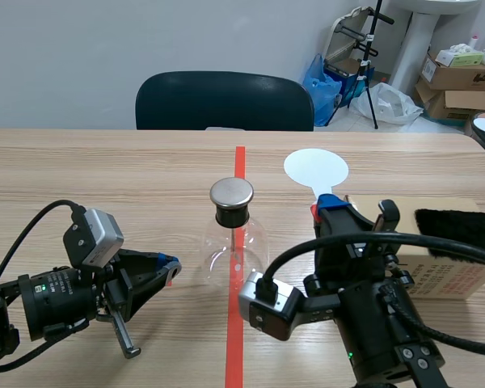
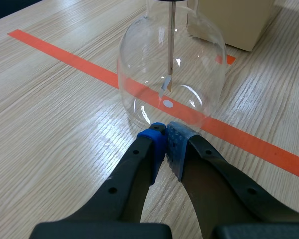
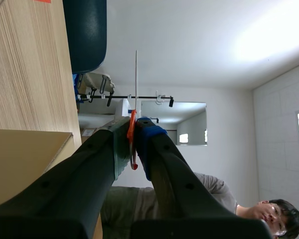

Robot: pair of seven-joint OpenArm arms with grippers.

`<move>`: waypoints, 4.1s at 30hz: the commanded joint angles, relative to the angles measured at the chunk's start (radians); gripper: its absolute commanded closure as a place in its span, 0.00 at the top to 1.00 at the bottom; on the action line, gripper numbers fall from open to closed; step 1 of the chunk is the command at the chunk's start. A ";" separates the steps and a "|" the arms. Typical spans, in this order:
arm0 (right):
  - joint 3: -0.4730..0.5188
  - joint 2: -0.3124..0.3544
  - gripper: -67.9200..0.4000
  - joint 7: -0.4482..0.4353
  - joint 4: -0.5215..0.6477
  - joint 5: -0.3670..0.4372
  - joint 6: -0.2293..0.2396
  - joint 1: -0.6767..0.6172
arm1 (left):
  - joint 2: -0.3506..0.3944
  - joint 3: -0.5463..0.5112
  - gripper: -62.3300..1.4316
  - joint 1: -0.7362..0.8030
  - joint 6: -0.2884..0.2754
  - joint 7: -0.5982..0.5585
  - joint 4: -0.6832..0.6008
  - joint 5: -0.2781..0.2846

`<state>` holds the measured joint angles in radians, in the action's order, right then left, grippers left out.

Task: Do the electroscope experiment

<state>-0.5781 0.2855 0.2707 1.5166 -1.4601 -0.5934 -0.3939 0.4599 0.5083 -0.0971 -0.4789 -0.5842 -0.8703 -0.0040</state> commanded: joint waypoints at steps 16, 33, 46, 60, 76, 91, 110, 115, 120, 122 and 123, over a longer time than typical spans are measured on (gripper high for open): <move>0.004 0.005 0.02 0.008 0.014 -0.001 -0.011 0.011 | -0.005 -0.002 0.07 -0.003 0.002 -0.024 -0.024 0.011; 0.004 0.005 0.02 0.008 0.014 -0.001 -0.011 0.011 | -0.013 -0.002 0.07 0.000 0.001 -0.025 -0.024 0.018; 0.004 0.005 0.02 0.014 0.014 -0.001 -0.011 0.011 | -0.013 -0.002 0.07 0.006 0.001 -0.029 -0.024 0.024; 0.004 0.005 0.02 0.020 0.014 -0.001 -0.011 0.011 | -0.012 -0.003 0.07 0.017 0.001 -0.053 -0.024 0.029; 0.003 0.006 0.02 0.021 0.013 -0.001 -0.003 0.008 | -0.007 -0.004 0.07 0.036 0.001 -0.051 -0.024 0.029; 0.003 0.005 0.02 -0.172 0.013 -0.001 -0.003 0.008 | -0.007 -0.004 0.07 0.036 0.001 -0.055 -0.024 0.029; 0.003 0.005 0.02 -0.375 0.013 -0.001 -0.003 0.008 | -0.007 -0.004 0.07 0.035 0.001 -0.055 -0.024 0.029; 0.003 0.005 0.02 -0.375 0.013 -0.001 -0.003 0.008 | -0.007 -0.004 0.07 0.035 0.001 -0.055 -0.024 0.029; 0.003 0.005 0.02 -0.375 0.013 -0.001 -0.003 0.008 | -0.007 -0.004 0.07 0.035 0.001 -0.055 -0.024 0.029; 0.003 0.005 0.02 -0.375 0.013 -0.001 -0.003 0.008 | -0.007 -0.004 0.07 0.035 0.001 -0.055 -0.024 0.029; 0.003 0.005 0.02 -0.375 0.013 -0.001 -0.003 0.008 | -0.007 -0.004 0.07 0.035 0.001 -0.055 -0.024 0.029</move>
<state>-0.5781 0.2855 -0.1043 1.5166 -1.4601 -0.5865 -0.3939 0.4519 0.5083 -0.0586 -0.4747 -0.6224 -0.8703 0.0185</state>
